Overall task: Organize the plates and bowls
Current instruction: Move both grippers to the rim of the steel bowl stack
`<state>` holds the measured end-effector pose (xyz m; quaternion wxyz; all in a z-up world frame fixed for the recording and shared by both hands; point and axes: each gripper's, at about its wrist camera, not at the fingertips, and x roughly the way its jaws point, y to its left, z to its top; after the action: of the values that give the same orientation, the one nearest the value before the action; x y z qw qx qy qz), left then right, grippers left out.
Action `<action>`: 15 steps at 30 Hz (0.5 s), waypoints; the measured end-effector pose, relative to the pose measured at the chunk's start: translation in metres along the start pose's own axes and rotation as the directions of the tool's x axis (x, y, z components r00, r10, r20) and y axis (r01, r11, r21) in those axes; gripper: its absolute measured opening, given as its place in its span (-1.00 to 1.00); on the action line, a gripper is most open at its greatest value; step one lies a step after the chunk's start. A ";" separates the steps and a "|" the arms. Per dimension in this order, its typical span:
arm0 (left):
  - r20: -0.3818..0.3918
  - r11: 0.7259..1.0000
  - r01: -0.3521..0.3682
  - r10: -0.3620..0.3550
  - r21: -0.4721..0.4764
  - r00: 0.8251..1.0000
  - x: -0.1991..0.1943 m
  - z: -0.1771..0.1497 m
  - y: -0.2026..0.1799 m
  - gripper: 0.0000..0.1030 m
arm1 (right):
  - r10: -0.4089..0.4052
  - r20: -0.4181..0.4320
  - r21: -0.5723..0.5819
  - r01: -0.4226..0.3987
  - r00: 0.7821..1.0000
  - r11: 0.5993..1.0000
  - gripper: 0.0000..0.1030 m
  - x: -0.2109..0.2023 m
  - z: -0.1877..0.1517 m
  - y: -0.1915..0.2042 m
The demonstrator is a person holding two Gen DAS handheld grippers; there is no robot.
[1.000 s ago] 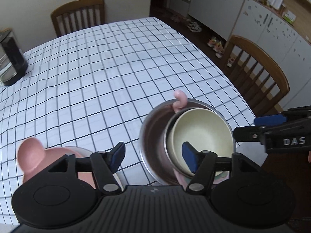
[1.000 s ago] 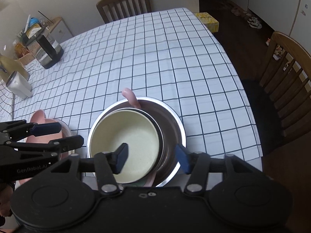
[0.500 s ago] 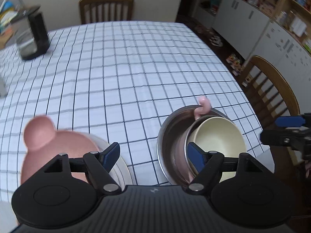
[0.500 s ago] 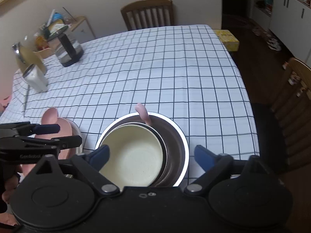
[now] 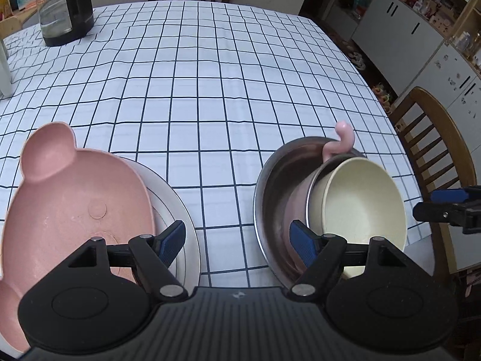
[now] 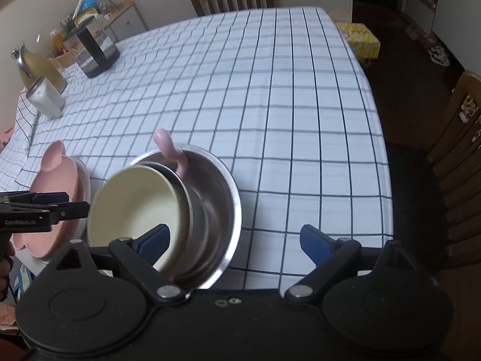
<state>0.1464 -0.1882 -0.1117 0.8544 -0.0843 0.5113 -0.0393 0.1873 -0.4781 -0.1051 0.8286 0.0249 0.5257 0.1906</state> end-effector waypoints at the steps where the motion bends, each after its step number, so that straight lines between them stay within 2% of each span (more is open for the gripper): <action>1: 0.000 1.000 -0.002 0.002 0.004 1.000 0.002 -0.001 0.000 0.47 | 0.004 -0.006 0.001 -0.004 1.000 1.000 0.77 0.003 -0.001 -0.002; 9: -0.028 0.999 0.015 -0.016 -0.051 0.999 0.015 -0.008 0.008 0.44 | 0.048 -0.037 0.025 -0.047 0.998 0.999 0.54 0.022 -0.008 -0.017; 13: -0.032 0.998 0.016 -0.018 -0.068 0.999 0.019 -0.004 0.009 0.26 | 0.060 -0.050 0.054 -0.057 0.997 0.997 0.45 0.028 -0.010 -0.021; 15: -0.032 0.998 0.002 -0.004 -0.058 0.999 0.022 -0.001 0.008 0.26 | 0.065 -0.057 0.058 -0.061 0.996 0.996 0.40 0.031 -0.011 -0.022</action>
<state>0.1560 -0.1841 -0.1323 0.8431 -0.1089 0.5259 -0.0270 0.1958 -0.4897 -0.1416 0.8054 0.0591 0.5539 0.2025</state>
